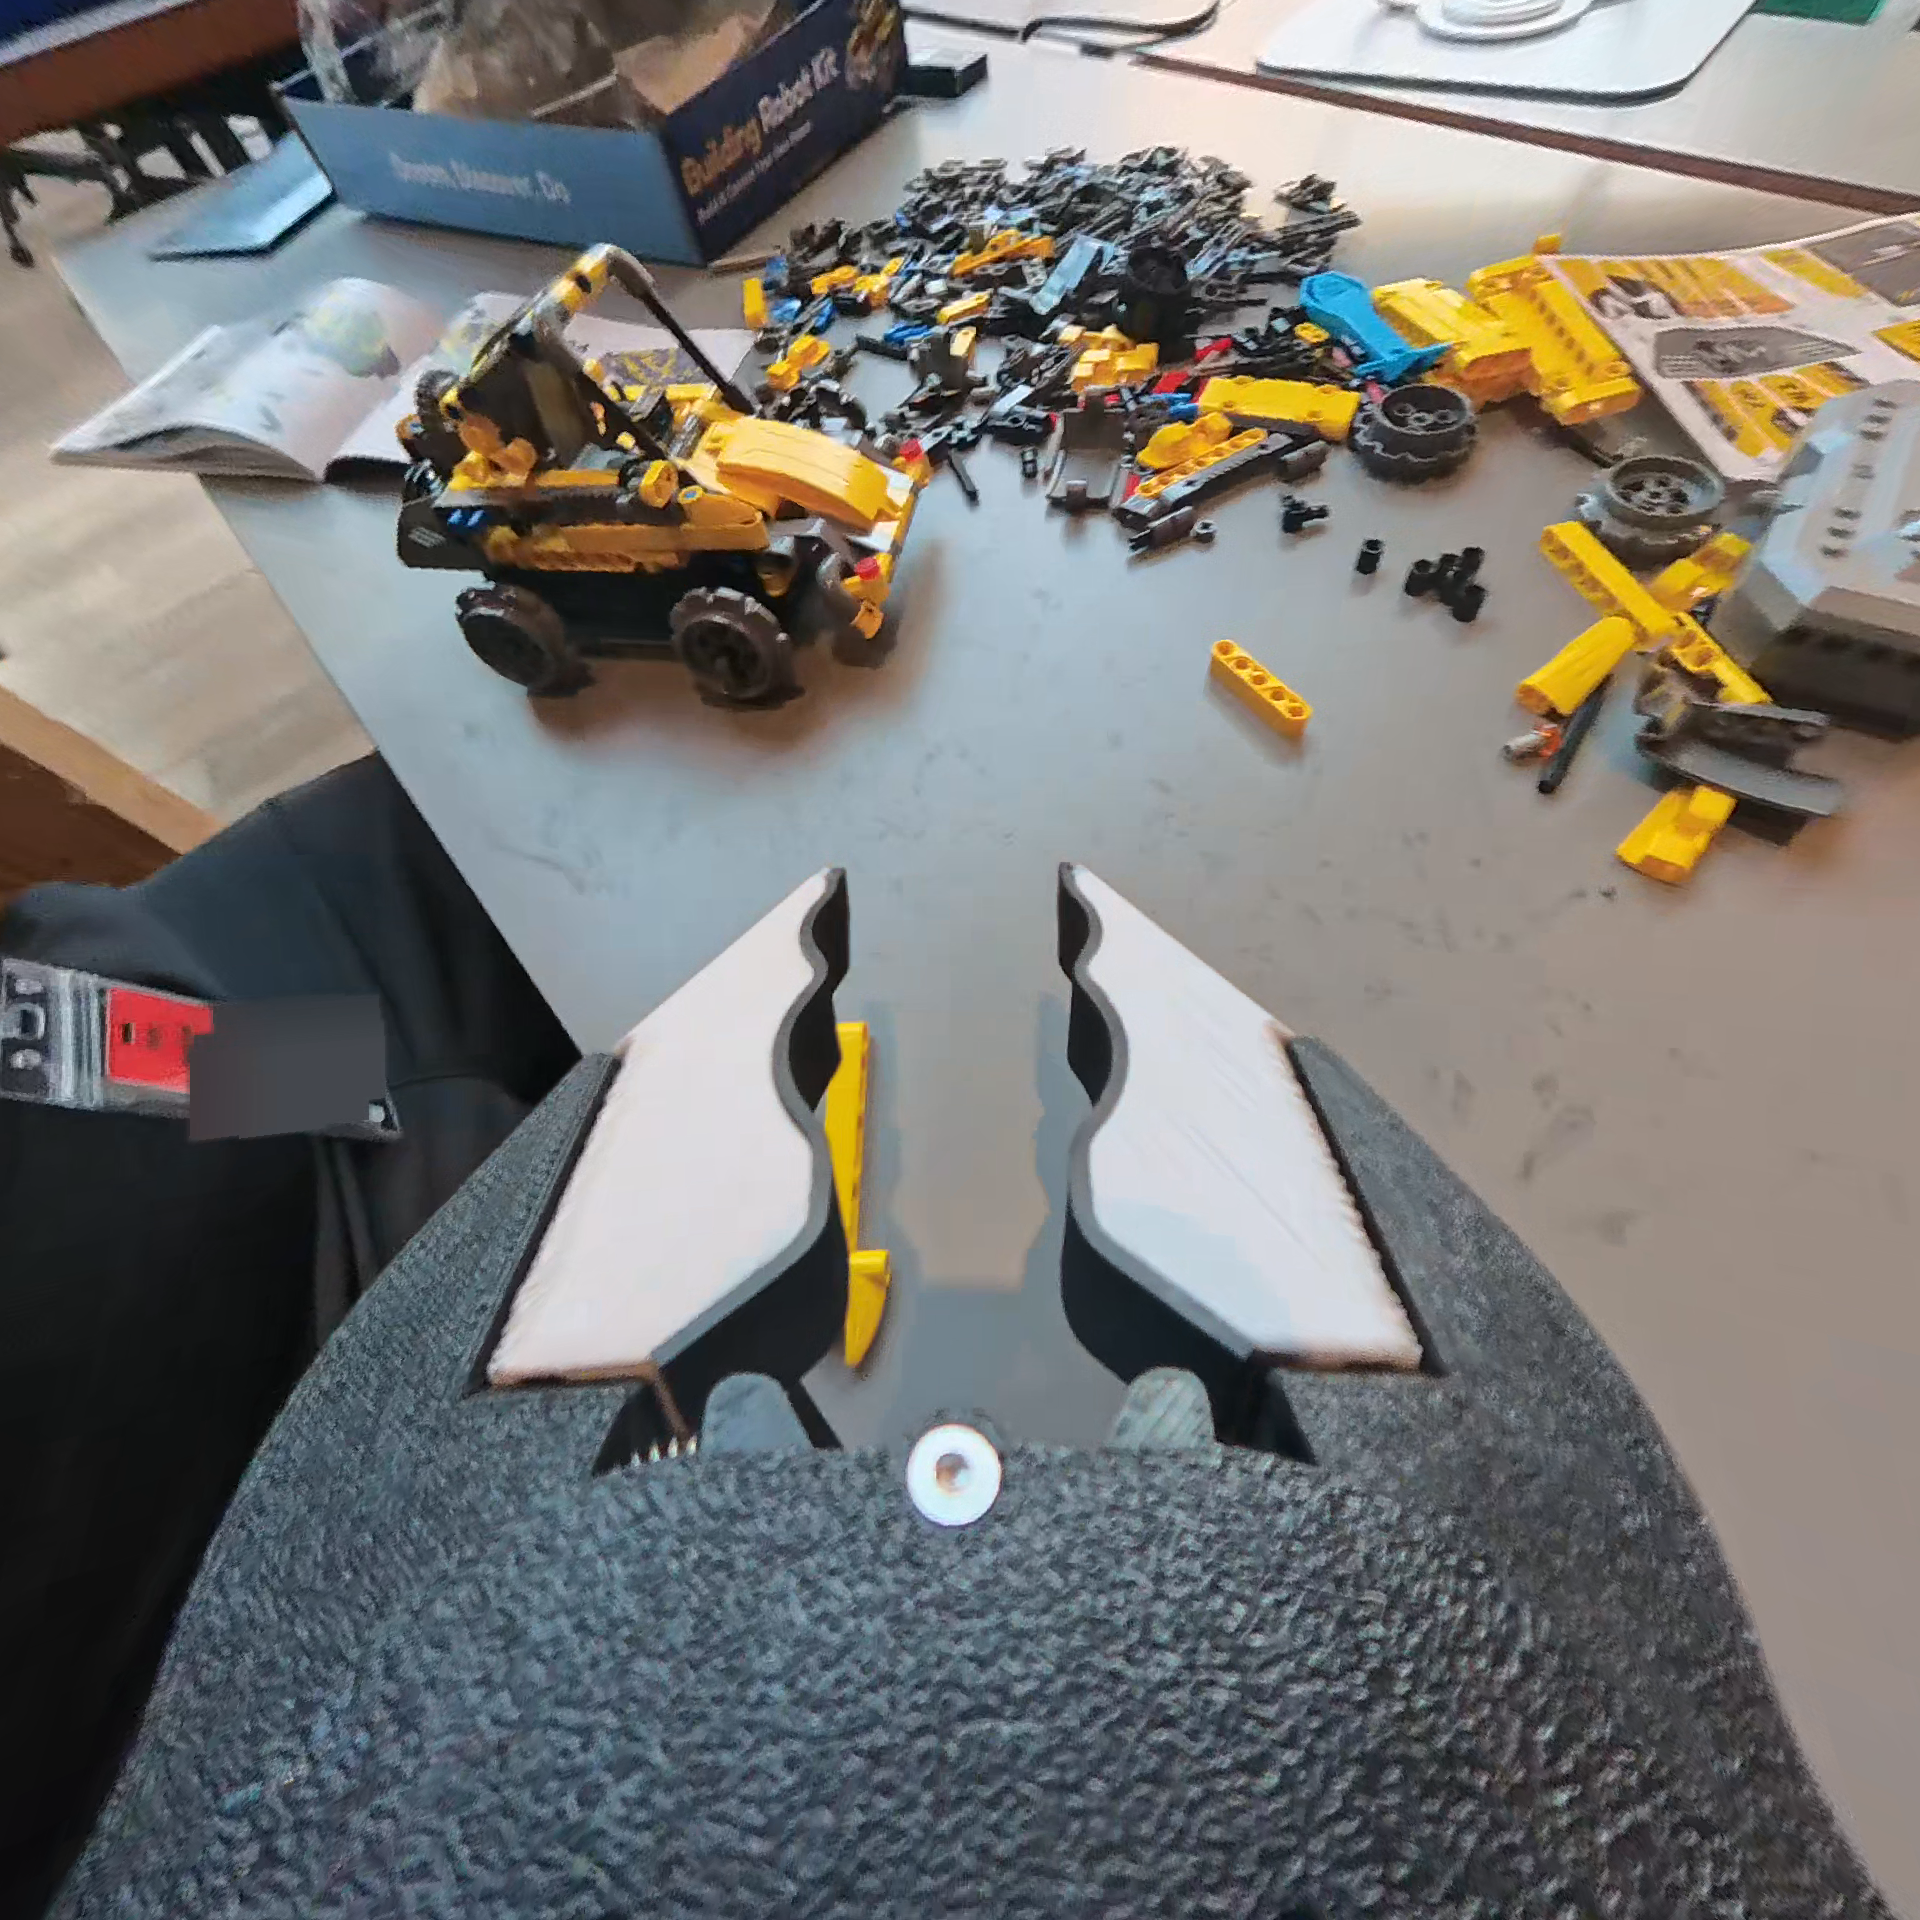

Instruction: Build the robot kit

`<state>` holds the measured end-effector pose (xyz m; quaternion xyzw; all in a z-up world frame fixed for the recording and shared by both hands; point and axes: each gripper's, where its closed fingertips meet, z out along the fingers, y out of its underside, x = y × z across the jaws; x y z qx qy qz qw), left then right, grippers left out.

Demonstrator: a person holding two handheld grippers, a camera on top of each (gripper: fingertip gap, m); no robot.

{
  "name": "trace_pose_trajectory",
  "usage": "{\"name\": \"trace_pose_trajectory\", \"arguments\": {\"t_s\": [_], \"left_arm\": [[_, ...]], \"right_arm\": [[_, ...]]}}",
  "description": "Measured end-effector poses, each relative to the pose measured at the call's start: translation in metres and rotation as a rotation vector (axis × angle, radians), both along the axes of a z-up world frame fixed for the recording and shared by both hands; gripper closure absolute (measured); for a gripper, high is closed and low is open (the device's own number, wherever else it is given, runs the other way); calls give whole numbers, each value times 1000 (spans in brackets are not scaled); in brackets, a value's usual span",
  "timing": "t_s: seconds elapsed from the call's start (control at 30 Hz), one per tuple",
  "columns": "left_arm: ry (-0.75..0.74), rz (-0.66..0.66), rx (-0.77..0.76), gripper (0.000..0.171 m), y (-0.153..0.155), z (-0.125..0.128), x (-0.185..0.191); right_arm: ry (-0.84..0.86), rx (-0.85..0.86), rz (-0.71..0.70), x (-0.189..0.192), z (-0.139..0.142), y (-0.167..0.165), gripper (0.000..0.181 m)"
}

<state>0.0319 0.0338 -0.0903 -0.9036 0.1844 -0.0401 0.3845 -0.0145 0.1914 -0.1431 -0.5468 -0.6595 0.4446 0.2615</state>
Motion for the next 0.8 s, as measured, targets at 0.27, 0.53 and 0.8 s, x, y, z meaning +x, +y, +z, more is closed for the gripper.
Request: {"name": "trace_pose_trajectory", "arguments": {"t_s": [0.27, 0.53, 0.8], "left_arm": [[-137, 163, 38, 152, -16, -44, -22], [-270, 214, 82, 162, -57, -82, -19], [-326, 218, 56, 171, -71, -110, -14]], "right_arm": [[-269, 125, 145, 38, -34, -26, 129], [-362, 181, 149, 45, -63, -36, 152], [-344, 285, 210, 31, -62, -50, 174]]}}
